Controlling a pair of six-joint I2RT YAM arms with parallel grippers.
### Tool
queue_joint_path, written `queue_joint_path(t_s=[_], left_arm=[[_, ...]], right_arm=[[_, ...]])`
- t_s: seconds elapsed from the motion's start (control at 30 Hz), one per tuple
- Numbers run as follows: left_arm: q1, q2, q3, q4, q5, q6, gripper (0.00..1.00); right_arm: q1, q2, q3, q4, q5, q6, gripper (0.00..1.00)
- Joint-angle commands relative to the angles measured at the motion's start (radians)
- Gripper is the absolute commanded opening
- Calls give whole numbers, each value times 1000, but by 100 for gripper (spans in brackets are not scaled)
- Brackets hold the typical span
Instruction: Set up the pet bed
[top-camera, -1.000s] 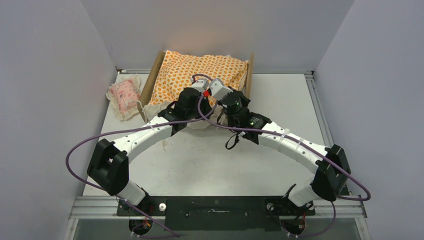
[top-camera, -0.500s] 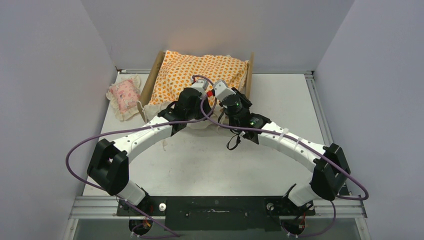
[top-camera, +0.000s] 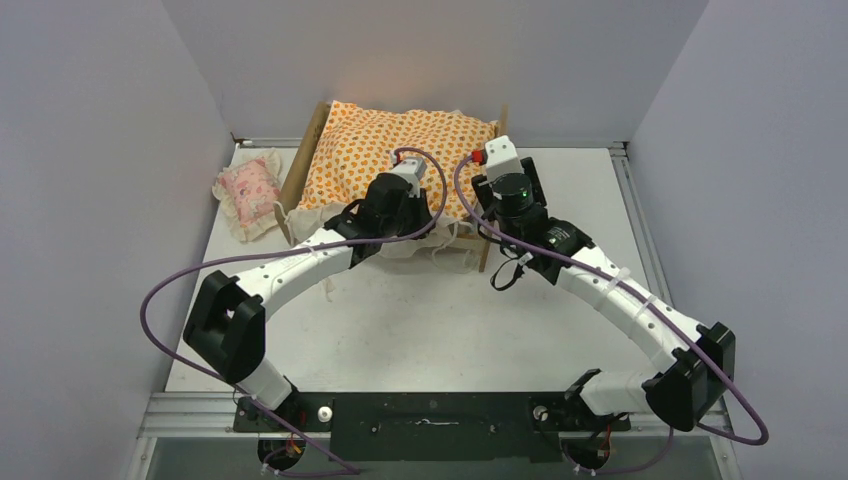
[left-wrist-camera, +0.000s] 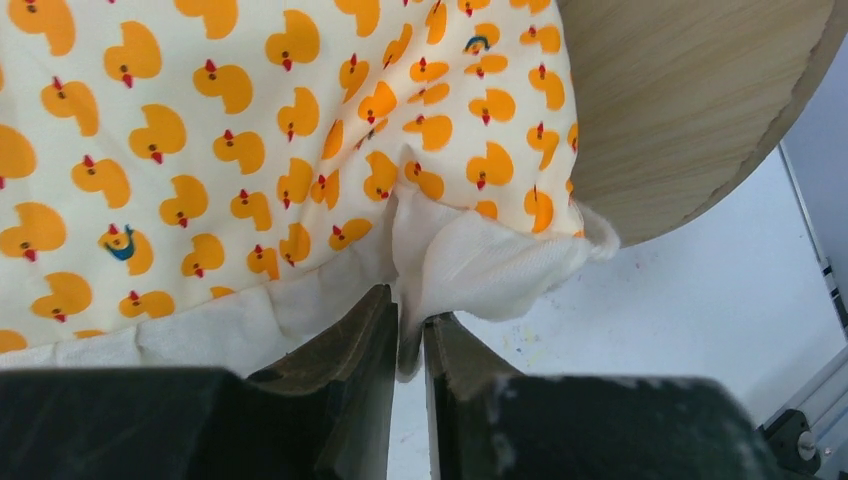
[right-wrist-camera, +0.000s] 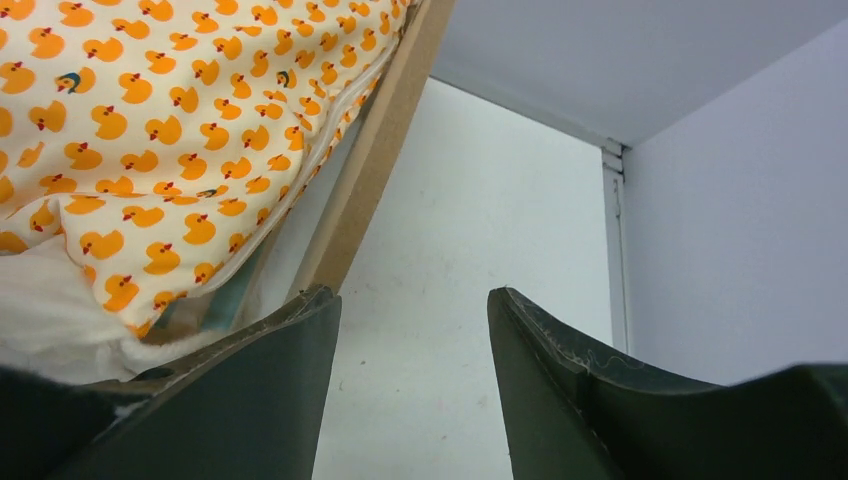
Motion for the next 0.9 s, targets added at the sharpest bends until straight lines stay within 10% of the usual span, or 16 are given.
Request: queue_joint_path(t_s=[0.0, 0.2, 0.47, 0.67, 0.87], left_arm=[[-17, 34, 100, -9, -16, 23, 24], [-17, 18, 149, -72, -66, 54, 55], [-17, -95, 94, -148, -101, 72, 63], [-23, -183, 1, -168, -94, 58, 64], [-28, -275, -130, -171, -93, 25, 64]], right_arm=[[-47, 13, -21, -6, -106, 146, 57], [-153, 91, -49, 60, -226, 206, 48], [-365, 256, 89, 140, -399, 178, 19], [-403, 276, 214, 51, -458, 193, 47], [-373, 17, -45, 73, -462, 355, 57]])
